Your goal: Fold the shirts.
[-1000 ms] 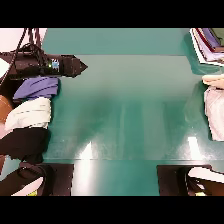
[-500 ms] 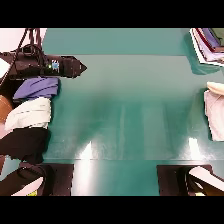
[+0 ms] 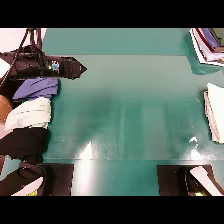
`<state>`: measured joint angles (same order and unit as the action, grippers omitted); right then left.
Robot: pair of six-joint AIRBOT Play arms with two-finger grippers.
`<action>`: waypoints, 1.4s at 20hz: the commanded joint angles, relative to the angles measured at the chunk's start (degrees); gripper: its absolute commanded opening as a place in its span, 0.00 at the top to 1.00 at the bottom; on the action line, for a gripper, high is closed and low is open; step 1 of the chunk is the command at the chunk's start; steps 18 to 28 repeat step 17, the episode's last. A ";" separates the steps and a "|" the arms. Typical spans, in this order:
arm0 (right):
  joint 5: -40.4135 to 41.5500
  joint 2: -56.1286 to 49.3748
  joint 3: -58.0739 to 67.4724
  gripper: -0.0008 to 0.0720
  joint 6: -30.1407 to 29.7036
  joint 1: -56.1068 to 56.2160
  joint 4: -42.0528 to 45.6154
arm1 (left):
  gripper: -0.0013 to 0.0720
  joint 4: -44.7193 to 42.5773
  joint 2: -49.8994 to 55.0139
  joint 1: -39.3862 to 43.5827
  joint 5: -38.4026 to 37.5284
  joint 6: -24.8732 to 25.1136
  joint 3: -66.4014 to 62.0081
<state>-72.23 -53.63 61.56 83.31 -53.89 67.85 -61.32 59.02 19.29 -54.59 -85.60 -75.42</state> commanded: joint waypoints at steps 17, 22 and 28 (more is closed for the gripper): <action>7.54 2.05 1.86 0.97 0.17 59.82 -9.38 | 0.95 0.31 0.02 0.00 2.69 0.55 0.00; 7.54 2.05 1.86 0.97 0.17 59.82 -9.38 | 0.95 0.31 0.02 0.00 2.69 0.55 0.00; 7.54 2.05 1.86 0.97 0.17 59.82 -9.38 | 0.95 0.31 0.02 0.00 2.69 0.55 0.00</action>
